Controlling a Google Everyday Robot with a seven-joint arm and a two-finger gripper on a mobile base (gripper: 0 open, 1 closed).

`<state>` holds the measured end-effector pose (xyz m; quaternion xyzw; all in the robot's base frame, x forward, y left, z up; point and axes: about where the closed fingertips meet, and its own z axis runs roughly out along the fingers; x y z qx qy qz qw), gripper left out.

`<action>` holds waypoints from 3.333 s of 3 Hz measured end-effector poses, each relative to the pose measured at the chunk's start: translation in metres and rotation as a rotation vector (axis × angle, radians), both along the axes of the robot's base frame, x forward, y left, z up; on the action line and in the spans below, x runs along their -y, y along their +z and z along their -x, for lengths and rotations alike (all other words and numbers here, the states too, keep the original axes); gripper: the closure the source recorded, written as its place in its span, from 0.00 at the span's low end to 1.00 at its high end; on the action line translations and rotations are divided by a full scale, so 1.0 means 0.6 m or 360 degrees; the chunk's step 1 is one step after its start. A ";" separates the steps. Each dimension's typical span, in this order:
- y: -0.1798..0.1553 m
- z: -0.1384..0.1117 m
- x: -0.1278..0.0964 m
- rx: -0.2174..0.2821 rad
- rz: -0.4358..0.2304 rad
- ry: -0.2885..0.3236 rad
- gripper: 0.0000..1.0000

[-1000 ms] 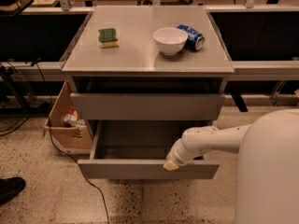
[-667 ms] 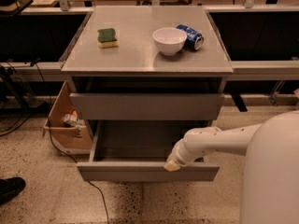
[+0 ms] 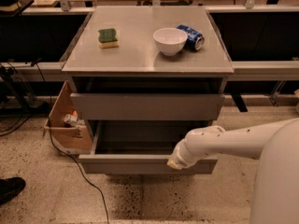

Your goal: Open middle drawer

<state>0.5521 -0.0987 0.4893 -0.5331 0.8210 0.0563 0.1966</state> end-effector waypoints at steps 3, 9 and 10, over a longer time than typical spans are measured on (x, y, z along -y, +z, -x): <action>0.021 -0.052 -0.028 0.0097 -0.0077 0.0075 1.00; -0.066 -0.120 -0.047 -0.0032 -0.0311 -0.0108 1.00; -0.056 -0.079 -0.029 -0.0047 -0.0302 -0.0148 1.00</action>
Offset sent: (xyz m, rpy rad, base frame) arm 0.0304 0.0158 0.0241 0.0376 -0.0764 0.0553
